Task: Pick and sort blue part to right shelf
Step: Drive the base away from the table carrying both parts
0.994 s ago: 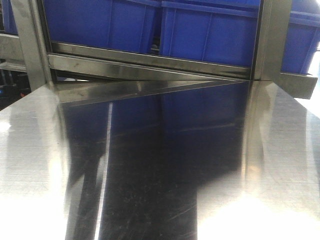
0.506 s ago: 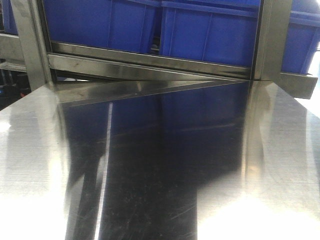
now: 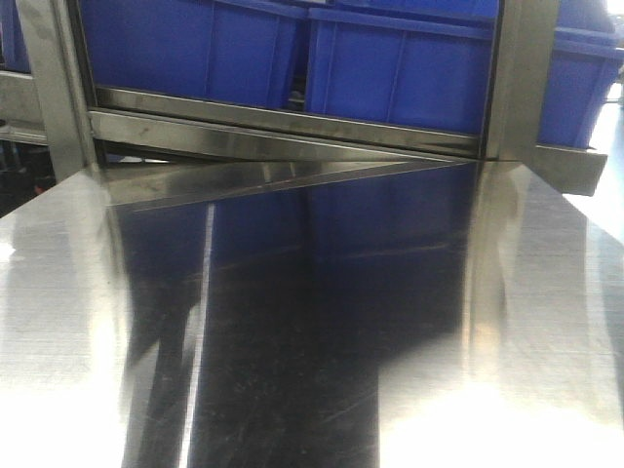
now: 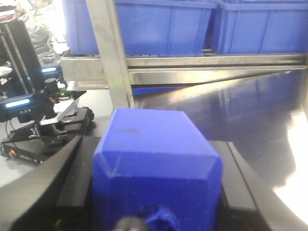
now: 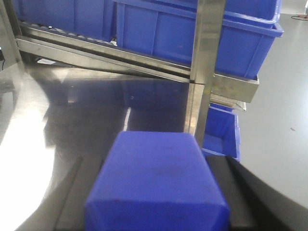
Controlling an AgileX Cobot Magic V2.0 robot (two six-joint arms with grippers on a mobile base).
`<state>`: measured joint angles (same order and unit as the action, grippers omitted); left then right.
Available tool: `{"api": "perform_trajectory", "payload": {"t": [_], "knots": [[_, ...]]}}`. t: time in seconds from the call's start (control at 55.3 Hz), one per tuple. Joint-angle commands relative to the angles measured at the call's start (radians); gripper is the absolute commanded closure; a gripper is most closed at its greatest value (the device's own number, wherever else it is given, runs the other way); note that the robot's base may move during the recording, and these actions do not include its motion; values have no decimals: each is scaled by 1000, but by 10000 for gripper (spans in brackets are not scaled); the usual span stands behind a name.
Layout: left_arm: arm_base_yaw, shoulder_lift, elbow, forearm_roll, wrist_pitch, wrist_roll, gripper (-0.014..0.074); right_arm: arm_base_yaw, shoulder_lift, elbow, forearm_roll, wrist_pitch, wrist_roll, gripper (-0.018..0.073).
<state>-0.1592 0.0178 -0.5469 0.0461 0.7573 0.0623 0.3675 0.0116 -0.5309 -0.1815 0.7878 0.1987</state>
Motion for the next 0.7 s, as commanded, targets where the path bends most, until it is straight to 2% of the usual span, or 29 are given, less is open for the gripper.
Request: {"api": "perform_trajectory", "payload": {"t": [0.0, 0.687], "knots": [[-1, 15, -25, 3, -87, -8, 260, 0, 16, -26, -19, -87, -9, 217], [-1, 15, -25, 3, -86, -8, 260, 0, 17, -26, -21, -81, -9, 217]]}}
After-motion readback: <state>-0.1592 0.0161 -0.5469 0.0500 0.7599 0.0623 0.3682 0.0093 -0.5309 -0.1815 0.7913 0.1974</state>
